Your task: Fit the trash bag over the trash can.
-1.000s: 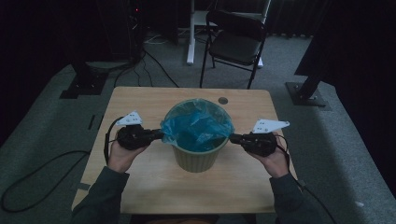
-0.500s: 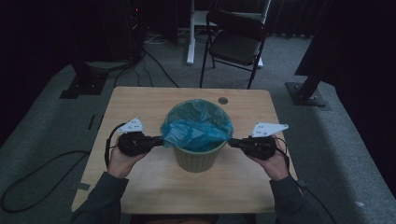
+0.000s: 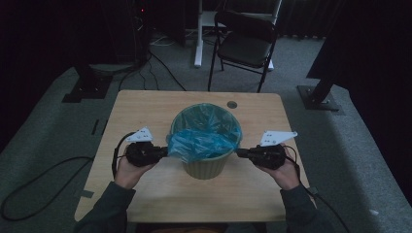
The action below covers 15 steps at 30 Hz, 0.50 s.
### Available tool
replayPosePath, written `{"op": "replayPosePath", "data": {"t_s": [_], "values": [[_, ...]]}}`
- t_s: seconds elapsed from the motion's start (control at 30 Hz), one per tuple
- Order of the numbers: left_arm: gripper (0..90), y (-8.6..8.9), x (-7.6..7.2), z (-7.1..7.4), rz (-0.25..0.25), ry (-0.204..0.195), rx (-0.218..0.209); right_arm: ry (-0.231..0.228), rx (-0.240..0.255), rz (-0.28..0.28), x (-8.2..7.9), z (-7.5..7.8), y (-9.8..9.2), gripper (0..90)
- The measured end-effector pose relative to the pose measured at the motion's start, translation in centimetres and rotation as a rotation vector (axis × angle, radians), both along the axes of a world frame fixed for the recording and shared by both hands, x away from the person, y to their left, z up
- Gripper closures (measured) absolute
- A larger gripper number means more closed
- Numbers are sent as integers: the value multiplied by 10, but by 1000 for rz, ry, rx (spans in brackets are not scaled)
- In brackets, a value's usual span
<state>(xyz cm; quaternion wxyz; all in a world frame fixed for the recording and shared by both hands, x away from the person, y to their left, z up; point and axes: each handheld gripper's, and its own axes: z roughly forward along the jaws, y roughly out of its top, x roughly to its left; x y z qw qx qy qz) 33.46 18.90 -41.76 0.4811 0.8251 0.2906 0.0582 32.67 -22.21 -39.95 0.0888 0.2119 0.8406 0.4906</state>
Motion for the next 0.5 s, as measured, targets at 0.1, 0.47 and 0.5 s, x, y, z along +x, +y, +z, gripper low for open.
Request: {"op": "replayPosePath", "data": {"t_s": [0.1,0.47,0.5], "values": [[860,-2,-1,-3,-6,1,4,14,-18,19,0,-5,6,900],[860,-8,-5,-14,-17,3,69,30,-35,50,-1,-10,13,900],[860,-9,-5,-16,-23,8,77,31,-39,54,-1,-11,14,900]]}}
